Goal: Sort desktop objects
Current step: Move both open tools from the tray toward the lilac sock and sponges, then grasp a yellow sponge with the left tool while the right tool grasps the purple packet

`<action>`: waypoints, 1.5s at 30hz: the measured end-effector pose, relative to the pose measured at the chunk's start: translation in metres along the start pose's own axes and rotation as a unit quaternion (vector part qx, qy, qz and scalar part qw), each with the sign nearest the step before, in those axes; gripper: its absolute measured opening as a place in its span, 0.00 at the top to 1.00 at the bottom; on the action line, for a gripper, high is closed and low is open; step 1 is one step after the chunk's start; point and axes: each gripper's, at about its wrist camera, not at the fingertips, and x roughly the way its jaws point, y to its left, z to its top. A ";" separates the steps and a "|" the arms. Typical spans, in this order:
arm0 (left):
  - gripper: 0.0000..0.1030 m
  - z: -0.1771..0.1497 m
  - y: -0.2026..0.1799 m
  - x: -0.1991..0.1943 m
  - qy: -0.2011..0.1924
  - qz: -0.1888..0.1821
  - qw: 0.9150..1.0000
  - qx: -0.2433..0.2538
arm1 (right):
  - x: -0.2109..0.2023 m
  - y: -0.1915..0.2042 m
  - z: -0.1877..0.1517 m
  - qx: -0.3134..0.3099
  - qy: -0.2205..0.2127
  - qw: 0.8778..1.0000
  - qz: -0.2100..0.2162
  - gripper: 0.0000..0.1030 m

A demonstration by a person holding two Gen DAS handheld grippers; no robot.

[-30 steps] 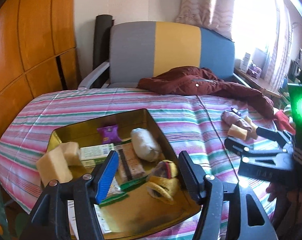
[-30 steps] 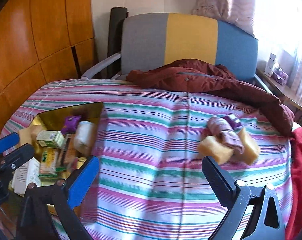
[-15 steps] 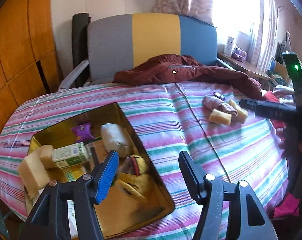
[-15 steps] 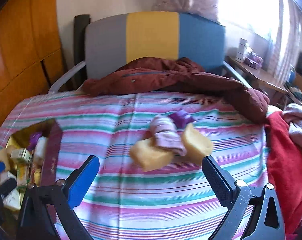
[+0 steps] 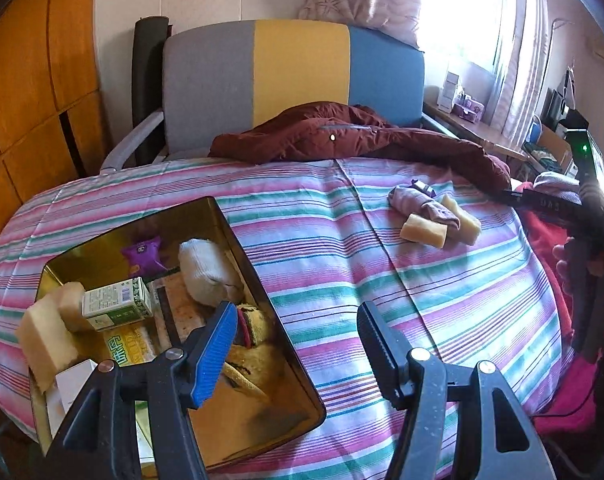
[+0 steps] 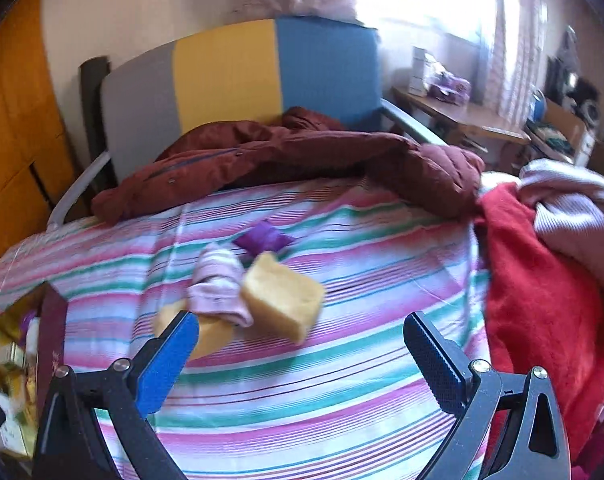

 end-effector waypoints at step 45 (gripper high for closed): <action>0.22 0.086 -0.148 0.177 0.090 -0.132 0.977 0.141 | 0.047 -0.063 -0.008 0.156 0.075 0.981 0.085 0.00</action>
